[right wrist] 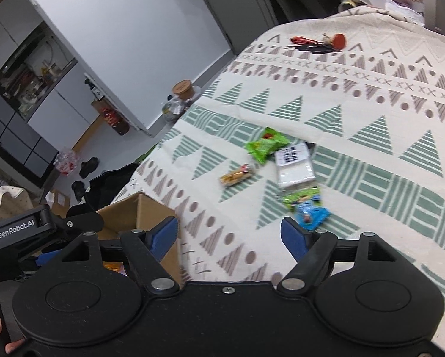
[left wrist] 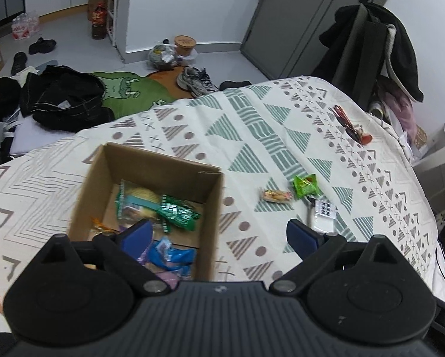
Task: Organize snacks
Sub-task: 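Move both grippers back toward the remaining snacks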
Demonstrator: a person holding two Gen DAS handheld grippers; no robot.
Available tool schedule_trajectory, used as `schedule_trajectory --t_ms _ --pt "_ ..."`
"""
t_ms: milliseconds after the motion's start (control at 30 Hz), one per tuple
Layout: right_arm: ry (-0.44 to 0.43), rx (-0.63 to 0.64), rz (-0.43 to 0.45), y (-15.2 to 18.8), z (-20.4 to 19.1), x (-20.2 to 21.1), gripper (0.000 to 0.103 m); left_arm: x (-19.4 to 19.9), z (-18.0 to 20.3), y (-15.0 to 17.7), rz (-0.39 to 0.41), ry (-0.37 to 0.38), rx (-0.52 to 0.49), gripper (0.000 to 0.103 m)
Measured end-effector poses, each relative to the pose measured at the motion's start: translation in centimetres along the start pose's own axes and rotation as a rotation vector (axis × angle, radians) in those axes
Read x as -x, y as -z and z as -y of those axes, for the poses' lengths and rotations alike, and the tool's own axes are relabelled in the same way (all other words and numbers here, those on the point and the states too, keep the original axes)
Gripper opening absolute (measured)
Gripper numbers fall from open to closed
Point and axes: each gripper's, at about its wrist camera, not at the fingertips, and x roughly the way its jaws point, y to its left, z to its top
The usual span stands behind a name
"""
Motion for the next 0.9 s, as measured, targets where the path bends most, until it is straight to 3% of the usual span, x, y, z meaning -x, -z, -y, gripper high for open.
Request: schedule_trajectory --t_ms 467,900 --pt "0.045 -0.033 -0.031 -0.5 4.9 -1.8 0.075 -3.2 4.1 0.2 -0.028 0.031 -0.073 0.096" --pt "0.071 -0.03 -0.102 -1.2 7.0 -6.3 0.074 -8.0 6.6 -0.6 -0.074 0.033 -0.146 0.093"
